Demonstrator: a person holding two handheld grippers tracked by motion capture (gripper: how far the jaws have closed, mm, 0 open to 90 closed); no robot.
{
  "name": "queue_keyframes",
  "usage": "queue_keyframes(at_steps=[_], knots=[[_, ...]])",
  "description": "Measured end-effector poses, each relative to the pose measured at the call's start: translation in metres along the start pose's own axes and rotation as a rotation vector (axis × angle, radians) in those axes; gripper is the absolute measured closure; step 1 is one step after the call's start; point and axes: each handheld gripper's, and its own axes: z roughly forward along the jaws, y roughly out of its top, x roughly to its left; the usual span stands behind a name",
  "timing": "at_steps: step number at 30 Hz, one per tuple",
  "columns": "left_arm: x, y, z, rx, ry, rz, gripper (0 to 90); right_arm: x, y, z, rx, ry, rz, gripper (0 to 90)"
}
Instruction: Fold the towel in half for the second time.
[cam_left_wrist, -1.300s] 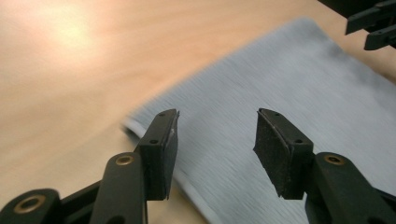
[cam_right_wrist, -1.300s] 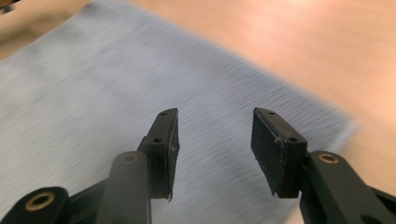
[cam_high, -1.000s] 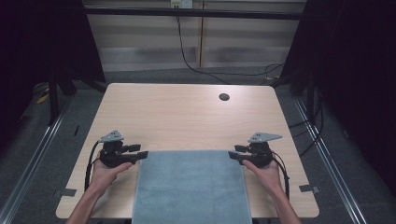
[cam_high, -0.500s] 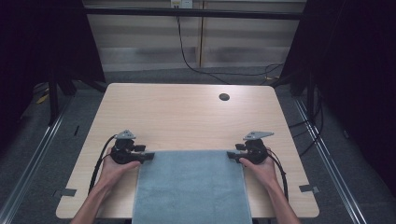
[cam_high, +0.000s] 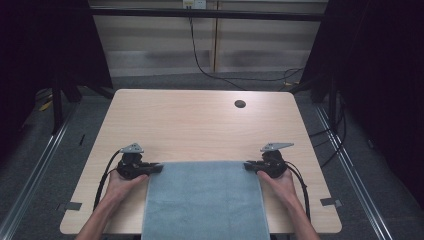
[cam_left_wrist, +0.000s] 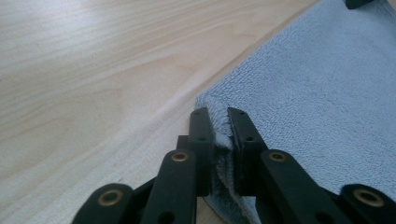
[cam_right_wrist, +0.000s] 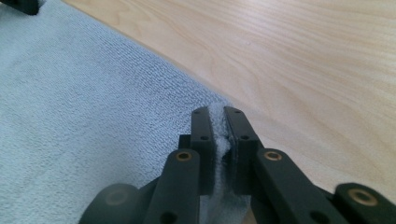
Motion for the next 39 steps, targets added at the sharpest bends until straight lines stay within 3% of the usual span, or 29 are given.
queue_keyframes(at_steps=[6,9,12,16,22,24,27,32,35,39], knots=[[0.002,0.011,-0.01,-0.084,-0.027,-0.024,83.3,-0.003,0.011,-0.016,-0.076,0.03,0.023,84.9],[0.003,0.019,-0.01,-0.098,-0.027,-0.031,83.3,-0.004,0.02,-0.023,-0.107,0.031,0.03,85.0],[0.004,0.033,-0.011,-0.115,-0.014,-0.017,83.3,-0.004,0.033,-0.028,-0.112,0.023,0.012,85.1],[0.007,0.058,-0.016,-0.117,0.021,0.024,83.4,-0.01,0.054,-0.038,-0.155,0.012,0.021,85.1],[0.008,0.081,-0.018,-0.15,0.018,0.023,84.0,-0.018,0.075,-0.042,-0.188,0.002,0.017,85.3],[0.006,0.087,-0.017,-0.137,0.031,0.034,83.9,-0.021,0.082,-0.046,-0.206,-0.003,0.008,85.3],[0.006,0.095,-0.022,-0.17,0.027,0.02,83.9,-0.023,0.093,-0.053,-0.212,-0.018,0.001,85.3],[0.004,0.12,-0.033,-0.189,0.04,0.046,83.9,-0.023,0.115,-0.067,-0.24,-0.04,-0.023,85.4],[0.004,0.138,-0.041,-0.225,0.049,0.07,83.9,-0.024,0.127,-0.076,-0.29,-0.038,-0.014,85.5],[0.005,0.156,-0.047,-0.265,0.062,0.074,84.0,-0.025,0.138,-0.081,-0.306,-0.054,-0.016,85.6]])
